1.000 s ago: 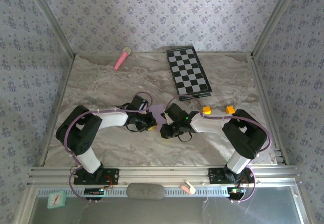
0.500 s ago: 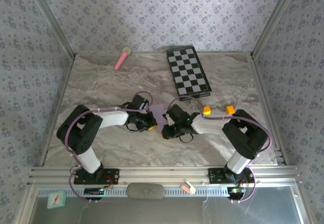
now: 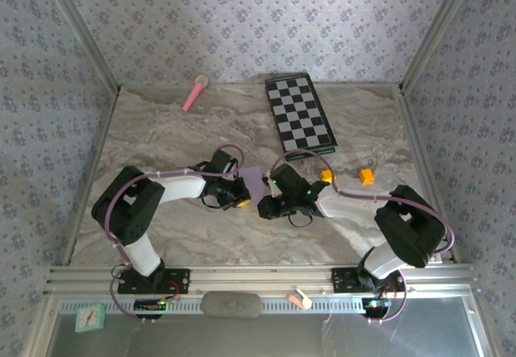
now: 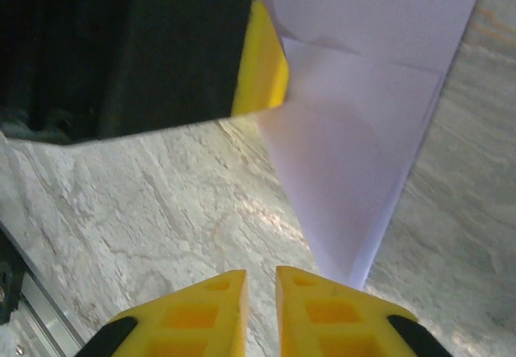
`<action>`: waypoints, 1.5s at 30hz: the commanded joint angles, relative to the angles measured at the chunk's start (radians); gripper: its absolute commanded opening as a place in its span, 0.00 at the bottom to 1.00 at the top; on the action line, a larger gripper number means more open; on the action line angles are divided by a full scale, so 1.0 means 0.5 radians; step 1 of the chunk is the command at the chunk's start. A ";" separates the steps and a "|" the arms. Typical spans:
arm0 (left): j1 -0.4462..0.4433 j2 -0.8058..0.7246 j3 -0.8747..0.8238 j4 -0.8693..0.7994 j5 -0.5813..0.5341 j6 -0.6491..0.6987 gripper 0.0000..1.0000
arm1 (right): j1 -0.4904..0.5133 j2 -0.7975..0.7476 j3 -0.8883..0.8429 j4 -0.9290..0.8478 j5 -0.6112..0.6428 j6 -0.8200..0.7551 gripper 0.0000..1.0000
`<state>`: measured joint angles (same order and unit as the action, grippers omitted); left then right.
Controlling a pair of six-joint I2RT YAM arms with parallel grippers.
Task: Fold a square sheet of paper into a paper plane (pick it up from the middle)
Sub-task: Third fold the triangle at the center of the table.
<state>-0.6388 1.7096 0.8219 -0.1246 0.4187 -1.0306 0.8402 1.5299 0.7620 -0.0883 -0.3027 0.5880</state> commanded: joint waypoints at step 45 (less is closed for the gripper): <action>-0.097 -0.111 -0.065 0.153 0.114 0.214 0.12 | -0.041 0.407 0.176 -0.220 0.109 0.124 0.06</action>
<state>-0.6777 1.6310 0.7826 -0.0666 0.4515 -0.9424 0.8265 1.7012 0.8501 -0.1322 -0.2729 0.6334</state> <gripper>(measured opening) 0.119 0.064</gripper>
